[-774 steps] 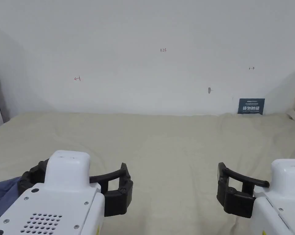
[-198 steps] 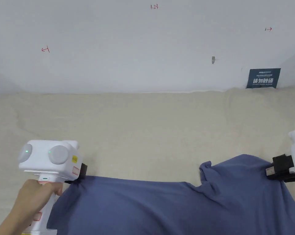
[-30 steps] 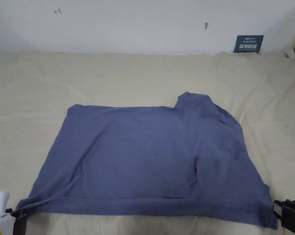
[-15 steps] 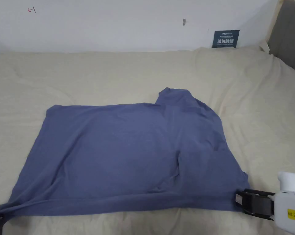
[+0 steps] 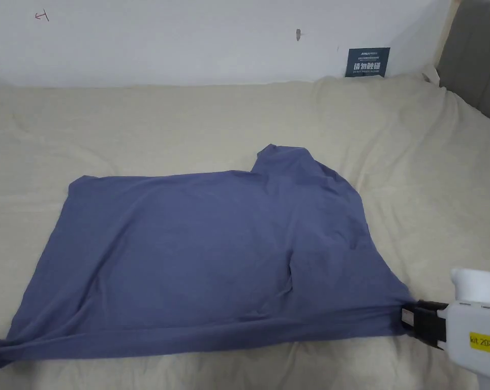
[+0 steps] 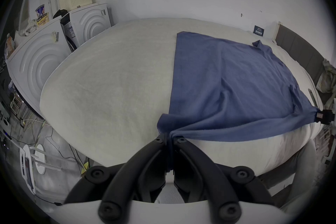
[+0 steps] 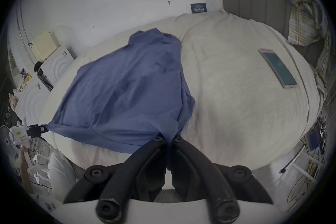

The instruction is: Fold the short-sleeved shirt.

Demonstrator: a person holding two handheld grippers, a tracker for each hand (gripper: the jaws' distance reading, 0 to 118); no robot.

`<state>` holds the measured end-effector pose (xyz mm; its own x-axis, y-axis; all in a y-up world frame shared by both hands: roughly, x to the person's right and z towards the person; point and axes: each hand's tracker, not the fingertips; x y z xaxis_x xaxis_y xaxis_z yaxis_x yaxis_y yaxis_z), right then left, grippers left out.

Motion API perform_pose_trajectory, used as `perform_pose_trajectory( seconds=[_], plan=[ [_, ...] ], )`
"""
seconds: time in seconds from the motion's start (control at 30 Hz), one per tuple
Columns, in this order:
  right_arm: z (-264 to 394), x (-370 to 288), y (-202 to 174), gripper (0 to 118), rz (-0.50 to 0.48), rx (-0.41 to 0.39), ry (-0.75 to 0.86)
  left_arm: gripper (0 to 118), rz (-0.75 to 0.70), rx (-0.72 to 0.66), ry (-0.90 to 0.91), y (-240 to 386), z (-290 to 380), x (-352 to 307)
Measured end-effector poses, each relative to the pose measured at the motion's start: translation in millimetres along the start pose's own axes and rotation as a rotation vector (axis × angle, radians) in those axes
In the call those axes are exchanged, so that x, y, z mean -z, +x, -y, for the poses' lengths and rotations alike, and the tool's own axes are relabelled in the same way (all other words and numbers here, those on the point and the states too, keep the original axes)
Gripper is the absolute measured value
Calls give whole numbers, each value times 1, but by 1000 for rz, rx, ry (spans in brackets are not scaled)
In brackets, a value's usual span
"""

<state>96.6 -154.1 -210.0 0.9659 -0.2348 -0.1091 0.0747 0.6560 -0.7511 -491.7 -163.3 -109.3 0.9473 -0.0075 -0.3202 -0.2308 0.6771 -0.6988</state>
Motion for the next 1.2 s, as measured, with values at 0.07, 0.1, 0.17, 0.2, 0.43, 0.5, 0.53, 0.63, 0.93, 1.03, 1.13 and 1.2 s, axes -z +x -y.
perform_pose_trajectory(
  seconds=[0.07, 0.1, 0.17, 0.2, 0.43, 0.5, 0.53, 0.63, 0.93, 1.03, 1.13, 1.2],
  plan=[
    [-19, -3, -4, 3, -26, -5, 26, 6, -12, 11, 24, 8, -14, 0],
    [-29, -2, -5, 3, -31, -8, 39, 6, -15, 20, 34, 12, -23, 1],
    [-55, 5, -7, 3, -31, -8, 59, 6, -32, 31, 51, 17, -47, 7],
    [-66, 11, -8, 3, -30, -10, 62, 6, -26, 24, 59, 12, -61, 15],
    [-122, 91, -7, 3, -9, 14, -48, 6, -61, 139, -1, 33, -123, 98],
    [-125, 116, -5, 3, 29, -2, -92, 6, -73, 141, -57, 37, -131, 126],
    [-123, 124, -3, 4, 39, 2, -115, 8, -65, 140, -84, 39, -132, 137],
    [-122, 134, -1, 59, 51, 43, -142, 76, -70, 116, -100, 44, -130, 146],
    [-105, 69, 3, 93, -16, 21, 22, 118, 28, -6, -11, 23, -109, 80],
    [-85, 43, 2, 86, -40, 21, 56, 116, 21, 17, -22, 26, -82, 45],
    [-62, 28, 0, 30, -18, -2, 71, 48, 69, 20, -29, 20, -56, 28],
    [-50, 26, -1, 7, -1, 12, 40, 3, 109, -7, -33, 16, -39, 27]
  ],
)
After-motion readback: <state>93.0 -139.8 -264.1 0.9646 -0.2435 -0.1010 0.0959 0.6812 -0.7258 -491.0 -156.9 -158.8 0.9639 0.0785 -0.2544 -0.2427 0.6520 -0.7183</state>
